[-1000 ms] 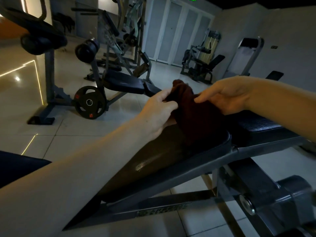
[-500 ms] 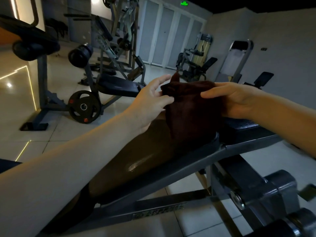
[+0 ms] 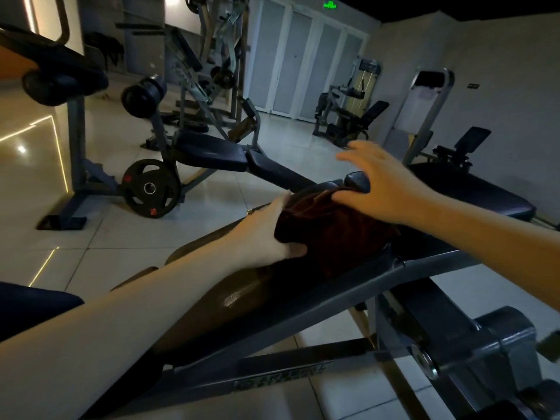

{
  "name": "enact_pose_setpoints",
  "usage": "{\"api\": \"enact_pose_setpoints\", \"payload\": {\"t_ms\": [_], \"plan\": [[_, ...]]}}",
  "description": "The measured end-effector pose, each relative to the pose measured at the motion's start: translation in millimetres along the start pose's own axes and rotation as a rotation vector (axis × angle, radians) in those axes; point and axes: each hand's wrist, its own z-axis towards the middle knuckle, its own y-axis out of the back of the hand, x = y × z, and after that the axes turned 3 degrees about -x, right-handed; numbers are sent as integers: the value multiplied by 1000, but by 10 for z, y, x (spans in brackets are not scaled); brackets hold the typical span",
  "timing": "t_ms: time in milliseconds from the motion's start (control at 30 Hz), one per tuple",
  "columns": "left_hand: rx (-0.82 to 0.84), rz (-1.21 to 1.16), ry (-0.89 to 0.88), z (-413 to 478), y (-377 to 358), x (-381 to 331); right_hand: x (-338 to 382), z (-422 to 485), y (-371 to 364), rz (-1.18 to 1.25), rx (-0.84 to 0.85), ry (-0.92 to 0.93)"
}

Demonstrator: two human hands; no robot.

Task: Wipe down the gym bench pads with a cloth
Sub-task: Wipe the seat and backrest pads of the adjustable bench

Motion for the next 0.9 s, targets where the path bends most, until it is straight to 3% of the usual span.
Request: {"api": "enact_pose_setpoints", "payload": {"t_ms": [100,200,667,900], "plan": [[126,77,72,-8,-66,97,164,64,-256,-190,308,111],[121,185,116,32,-94,162,173,171,-546,-379,502,142],[237,287,178,-48,-73,114,182,-231,-425,-372,480,126],[346,312,126,-6,-44,165,222,-257,-464,-432,460,90]]}}
